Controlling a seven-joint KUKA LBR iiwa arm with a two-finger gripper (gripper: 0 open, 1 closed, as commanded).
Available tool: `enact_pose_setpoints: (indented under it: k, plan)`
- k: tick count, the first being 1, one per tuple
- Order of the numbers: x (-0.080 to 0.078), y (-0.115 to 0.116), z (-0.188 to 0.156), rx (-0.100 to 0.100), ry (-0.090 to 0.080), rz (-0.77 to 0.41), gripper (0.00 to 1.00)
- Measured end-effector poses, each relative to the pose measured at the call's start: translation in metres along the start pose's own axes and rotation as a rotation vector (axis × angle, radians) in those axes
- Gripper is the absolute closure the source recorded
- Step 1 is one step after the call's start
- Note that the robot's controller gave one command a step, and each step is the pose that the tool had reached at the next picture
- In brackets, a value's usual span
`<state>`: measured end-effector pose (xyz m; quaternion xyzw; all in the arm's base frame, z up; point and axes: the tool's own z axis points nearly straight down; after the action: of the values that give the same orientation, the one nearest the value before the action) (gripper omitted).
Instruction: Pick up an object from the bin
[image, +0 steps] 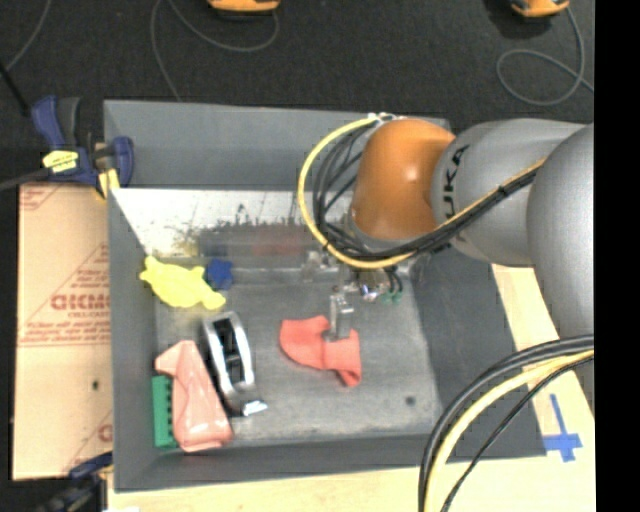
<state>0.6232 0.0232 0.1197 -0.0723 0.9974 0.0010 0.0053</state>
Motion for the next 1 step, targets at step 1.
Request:
enact_pose_setpoints:
  k: [1]
  plan:
    - [0.0407,-0.0176,0.0319,0.006,-0.001,-0.001,0.00]
